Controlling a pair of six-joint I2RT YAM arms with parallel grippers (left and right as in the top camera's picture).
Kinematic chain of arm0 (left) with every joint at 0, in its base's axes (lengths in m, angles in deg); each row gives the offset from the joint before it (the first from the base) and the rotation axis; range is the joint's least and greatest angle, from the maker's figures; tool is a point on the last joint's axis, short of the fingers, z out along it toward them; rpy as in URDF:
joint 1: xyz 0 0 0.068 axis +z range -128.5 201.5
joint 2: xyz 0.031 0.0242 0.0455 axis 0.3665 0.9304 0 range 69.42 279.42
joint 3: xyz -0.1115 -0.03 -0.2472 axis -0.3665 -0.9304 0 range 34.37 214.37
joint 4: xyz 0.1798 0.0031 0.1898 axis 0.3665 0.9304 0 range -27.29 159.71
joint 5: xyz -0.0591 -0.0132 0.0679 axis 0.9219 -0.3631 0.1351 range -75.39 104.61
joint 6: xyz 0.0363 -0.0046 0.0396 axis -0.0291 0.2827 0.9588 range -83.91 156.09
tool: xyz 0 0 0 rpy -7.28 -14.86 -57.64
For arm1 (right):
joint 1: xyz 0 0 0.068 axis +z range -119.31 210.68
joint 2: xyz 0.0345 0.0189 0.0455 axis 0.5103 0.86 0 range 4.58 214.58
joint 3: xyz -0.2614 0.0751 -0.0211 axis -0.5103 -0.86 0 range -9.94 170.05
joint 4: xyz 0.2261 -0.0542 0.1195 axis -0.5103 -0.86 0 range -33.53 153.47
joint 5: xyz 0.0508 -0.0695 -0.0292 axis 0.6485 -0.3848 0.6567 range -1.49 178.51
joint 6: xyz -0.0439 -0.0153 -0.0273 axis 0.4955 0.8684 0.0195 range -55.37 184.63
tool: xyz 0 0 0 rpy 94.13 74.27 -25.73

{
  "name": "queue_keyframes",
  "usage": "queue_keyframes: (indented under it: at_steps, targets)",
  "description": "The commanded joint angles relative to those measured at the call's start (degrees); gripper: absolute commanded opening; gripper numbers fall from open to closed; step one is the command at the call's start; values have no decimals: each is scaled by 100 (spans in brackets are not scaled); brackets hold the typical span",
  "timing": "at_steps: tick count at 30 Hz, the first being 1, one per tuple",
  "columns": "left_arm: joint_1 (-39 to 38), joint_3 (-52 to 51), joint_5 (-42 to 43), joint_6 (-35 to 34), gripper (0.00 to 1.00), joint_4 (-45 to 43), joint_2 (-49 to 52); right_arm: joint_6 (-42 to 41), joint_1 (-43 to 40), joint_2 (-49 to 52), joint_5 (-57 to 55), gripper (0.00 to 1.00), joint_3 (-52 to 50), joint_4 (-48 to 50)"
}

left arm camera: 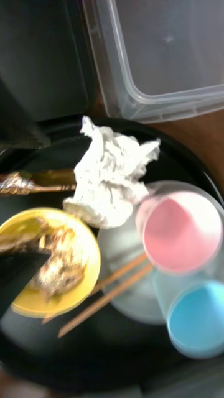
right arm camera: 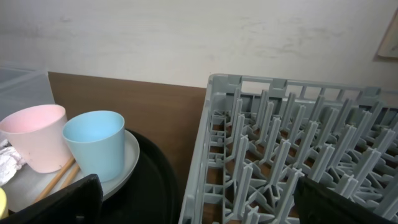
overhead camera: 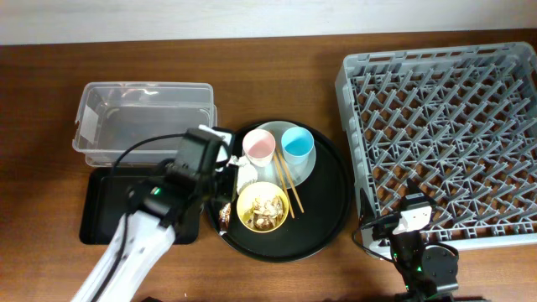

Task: Sort waste into correct bins and load items into the dishwasher rack
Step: 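Move the left gripper to the crumpled white tissue and grasp it, then lift the tissue with the left gripper and drop it into the clear bin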

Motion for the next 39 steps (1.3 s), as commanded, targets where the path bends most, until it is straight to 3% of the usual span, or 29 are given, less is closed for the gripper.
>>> queue_keyframes:
  at_steps: [1,8,30,39]
  targets:
    - [-24,59,-247,-66,67,-63,844,17,-37,-28,13,99,-26,-24]
    - [-24,59,-247,-39,70,-614,1773,17,-37,-28,13,99,-26,-24]
    - [-114,-72,-573,90,72,-1025,2452,17,-37,-28,13,98,-26,-24]
    - [-114,-256,-549,87,66,-1010,2455,17,-37,-28,13,99,-26,-24]
